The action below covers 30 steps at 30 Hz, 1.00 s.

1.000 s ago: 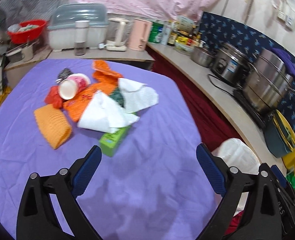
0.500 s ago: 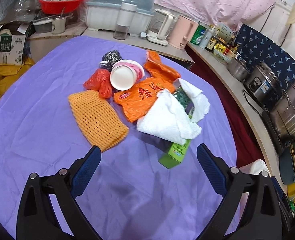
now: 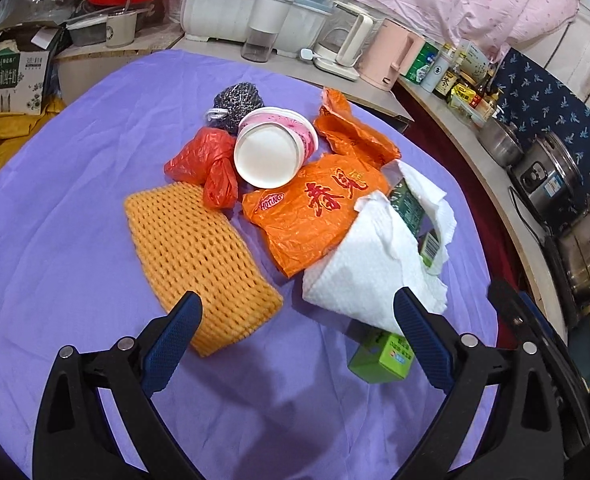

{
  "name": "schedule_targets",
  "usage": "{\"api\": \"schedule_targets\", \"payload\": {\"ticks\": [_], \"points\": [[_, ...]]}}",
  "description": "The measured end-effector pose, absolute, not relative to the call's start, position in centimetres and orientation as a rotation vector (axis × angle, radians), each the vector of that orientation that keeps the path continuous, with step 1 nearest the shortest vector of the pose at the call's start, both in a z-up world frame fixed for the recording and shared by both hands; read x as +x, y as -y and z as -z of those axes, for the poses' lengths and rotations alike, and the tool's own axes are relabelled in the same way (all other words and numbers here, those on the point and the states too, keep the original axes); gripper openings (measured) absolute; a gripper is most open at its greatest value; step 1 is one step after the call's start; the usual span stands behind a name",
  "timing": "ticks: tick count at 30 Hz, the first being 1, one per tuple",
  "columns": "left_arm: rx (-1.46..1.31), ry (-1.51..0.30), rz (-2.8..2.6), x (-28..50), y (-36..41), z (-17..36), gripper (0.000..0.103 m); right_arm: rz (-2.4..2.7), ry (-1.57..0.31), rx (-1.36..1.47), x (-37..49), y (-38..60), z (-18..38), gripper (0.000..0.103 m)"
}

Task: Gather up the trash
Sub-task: 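Grasp a white tissue with the right tool while the left tool grasps another tissue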

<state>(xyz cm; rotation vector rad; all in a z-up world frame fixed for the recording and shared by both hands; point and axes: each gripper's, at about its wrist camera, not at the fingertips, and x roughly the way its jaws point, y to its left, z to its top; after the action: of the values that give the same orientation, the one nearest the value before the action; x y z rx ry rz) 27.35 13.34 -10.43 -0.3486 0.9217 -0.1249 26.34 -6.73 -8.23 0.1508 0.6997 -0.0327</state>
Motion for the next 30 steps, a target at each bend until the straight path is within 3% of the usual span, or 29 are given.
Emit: {"api": "schedule_targets", "payload": {"ticks": [8,10,15,22,27,30], "points": [[-0.384,-0.939,0.12,29.1,-14.0,11.4,0.092,-0.012,-0.737,0.101,31.4,4.6,10.4,0.054],[-0.388,-0.947,0.124,29.3,-13.9,11.7,0.092,-0.011,-0.747,0.081,32.1,4.4,11.0,0.046],[-0.394,-0.96,0.155,29.5,-13.1,12.1,0.092,-0.001,-0.771,0.084,32.5,5.1,11.6,0.003],[-0.381,-0.964,0.206,30.0,-10.8,12.4,0.09,0.035,-0.753,0.118,30.5,7.2,11.0,0.002],[-0.365,-0.967,0.234,30.4,-9.5,12.8,0.074,0.045,-0.751,0.15,28.9,8.5,10.7,0.002],[-0.356,-0.965,0.253,30.4,-9.0,12.8,0.058,0.05,-0.748,0.158,28.1,8.9,10.5,0.002]]}}
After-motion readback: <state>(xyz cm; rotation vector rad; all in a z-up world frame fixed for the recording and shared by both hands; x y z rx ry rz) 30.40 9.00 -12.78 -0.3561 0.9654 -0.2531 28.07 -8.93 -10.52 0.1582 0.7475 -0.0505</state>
